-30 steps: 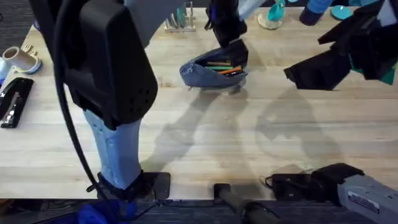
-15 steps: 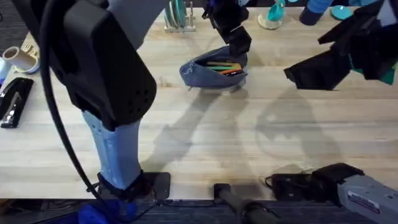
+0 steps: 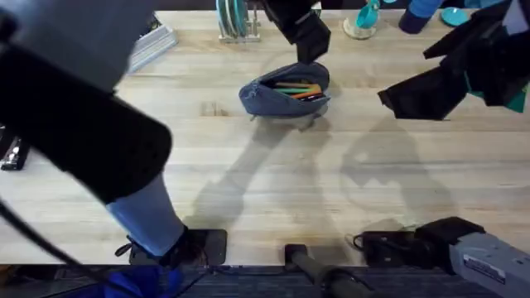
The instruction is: Unzip the bag, pick up the pens from the table one at a time and place them inside, then zip the bag closed.
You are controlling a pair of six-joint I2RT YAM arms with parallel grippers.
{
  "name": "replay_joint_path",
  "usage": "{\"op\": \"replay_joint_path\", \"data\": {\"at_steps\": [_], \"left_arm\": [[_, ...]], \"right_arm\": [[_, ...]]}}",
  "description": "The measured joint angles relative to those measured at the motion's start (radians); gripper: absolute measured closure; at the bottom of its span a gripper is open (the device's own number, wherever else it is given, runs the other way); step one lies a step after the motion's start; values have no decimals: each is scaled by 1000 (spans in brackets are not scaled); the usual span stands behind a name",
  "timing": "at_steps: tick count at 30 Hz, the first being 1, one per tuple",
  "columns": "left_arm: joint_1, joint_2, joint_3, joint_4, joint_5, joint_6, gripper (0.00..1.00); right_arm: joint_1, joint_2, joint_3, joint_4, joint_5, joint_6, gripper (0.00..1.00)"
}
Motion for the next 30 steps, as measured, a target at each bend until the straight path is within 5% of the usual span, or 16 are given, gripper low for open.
{"op": "replay_joint_path", "data": {"at_steps": [20,30], "left_arm": [[186,-506,-617,237,47,-47,4],[355,-668,-792,266,204,8,5]], "right_arm": [[0,0,0,0,0,0,4],[0,0,0,0,0,0,5]]}}
